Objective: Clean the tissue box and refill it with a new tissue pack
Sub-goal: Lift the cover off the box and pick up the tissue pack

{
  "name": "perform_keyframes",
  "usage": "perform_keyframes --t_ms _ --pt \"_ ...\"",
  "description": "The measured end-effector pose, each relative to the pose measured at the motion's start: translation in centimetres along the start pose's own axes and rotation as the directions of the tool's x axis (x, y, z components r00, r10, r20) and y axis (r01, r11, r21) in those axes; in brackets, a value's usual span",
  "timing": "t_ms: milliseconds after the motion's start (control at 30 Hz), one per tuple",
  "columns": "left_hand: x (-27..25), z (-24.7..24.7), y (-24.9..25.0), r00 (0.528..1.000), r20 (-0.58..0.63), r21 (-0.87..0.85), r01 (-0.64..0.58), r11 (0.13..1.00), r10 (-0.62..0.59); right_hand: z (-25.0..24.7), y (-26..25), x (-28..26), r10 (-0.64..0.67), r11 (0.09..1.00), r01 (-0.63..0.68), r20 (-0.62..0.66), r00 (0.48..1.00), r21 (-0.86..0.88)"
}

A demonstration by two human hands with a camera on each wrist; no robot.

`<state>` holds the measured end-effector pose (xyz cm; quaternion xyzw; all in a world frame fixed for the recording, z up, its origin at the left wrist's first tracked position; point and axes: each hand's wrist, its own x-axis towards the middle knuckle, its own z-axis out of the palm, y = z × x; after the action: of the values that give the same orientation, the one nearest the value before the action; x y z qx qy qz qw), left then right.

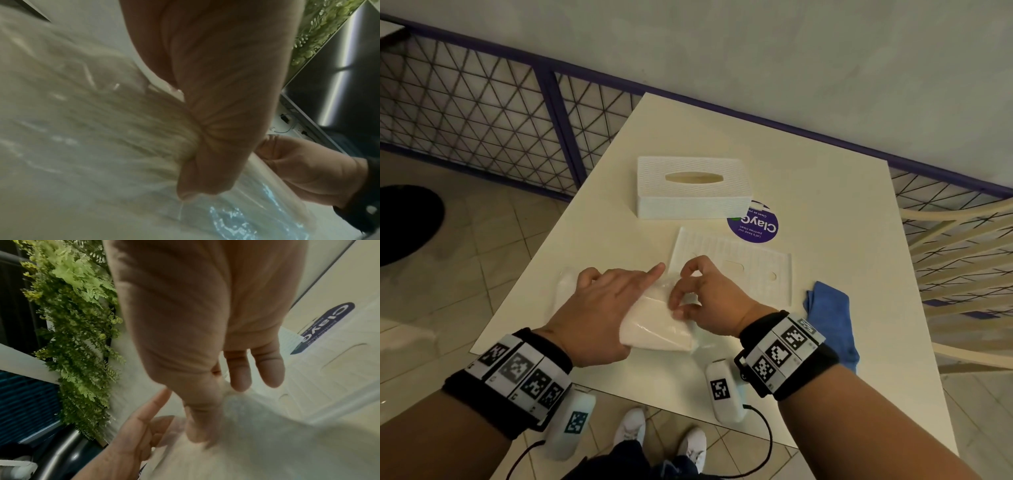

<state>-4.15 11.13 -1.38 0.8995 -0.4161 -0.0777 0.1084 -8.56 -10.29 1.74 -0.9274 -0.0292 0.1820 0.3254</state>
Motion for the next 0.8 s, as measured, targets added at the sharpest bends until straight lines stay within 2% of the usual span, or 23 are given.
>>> perform_keyframes --t_ms 100,167,367,567,700,767,800 --pt "0.0 0.2 0.1 0.999 0.015 0.011 -0.028 1.0 0.028 0.5 0.2 0.2 -0.085 0.984 0.095 0.073 0.994 -0.153" --pt "0.0 0.4 0.1 0.999 0.025 -0.002 -0.028 1.0 0.028 0.9 0.2 0.4 -0.106 0.976 0.117 0.069 0.992 -0.185" --pt "-0.1 0.6 -0.1 0.998 0.045 -0.037 -0.038 0.999 0.04 1.7 0.6 0.6 0.0 0.989 0.009 0.06 0.998 -0.15" --pt "0.0 0.3 -1.3 0.997 0.071 0.002 -0.018 1.0 0.018 0.6 1.2 -0.3 -0.035 0.993 0.034 -0.009 0.999 -0.117" --pt "-0.4 0.2 -3.0 0.993 0.116 0.043 0.014 0.999 -0.019 -0.3 3.5 -1.4 0.077 0.994 -0.074 0.043 0.996 -0.08" --pt "-0.7 0.1 -3.4 0.983 0.182 0.078 0.017 0.997 -0.031 0.0 4.6 -1.9 0.167 0.983 -0.156 0.119 0.979 -0.096" --pt "-0.9 0.0 -3.5 0.972 0.23 0.071 0.04 0.997 -0.056 0.3 4.8 -2.1 0.195 0.978 -0.183 0.115 0.974 -0.104"
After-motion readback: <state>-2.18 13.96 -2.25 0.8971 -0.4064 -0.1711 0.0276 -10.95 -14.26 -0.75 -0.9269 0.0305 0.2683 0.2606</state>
